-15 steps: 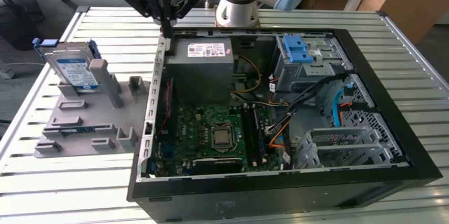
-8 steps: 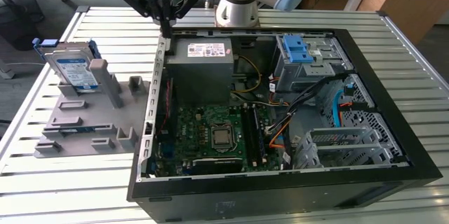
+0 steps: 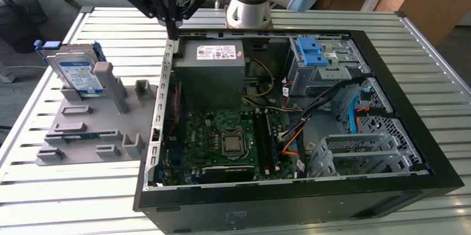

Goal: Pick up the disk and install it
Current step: 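Reach for the disk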

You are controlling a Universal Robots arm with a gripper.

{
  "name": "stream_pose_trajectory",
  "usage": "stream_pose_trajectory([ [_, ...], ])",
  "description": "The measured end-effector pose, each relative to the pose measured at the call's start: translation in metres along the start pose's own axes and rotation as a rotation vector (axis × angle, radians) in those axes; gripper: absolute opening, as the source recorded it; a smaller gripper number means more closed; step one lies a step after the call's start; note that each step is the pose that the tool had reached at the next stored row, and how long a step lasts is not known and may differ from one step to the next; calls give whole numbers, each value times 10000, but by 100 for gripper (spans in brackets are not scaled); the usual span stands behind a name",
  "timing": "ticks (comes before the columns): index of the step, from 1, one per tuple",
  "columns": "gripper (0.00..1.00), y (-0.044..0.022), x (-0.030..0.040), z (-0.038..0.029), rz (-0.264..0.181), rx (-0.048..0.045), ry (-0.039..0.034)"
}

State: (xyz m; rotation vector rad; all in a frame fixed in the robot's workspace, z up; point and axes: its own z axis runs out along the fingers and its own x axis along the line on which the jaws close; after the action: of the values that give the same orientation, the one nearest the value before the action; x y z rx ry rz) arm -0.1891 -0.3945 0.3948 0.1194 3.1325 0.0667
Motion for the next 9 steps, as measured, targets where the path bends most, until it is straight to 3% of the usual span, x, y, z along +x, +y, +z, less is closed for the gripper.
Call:
stream_pose_trajectory([
  [9,11,-4,51,-1,0,1,0],
])
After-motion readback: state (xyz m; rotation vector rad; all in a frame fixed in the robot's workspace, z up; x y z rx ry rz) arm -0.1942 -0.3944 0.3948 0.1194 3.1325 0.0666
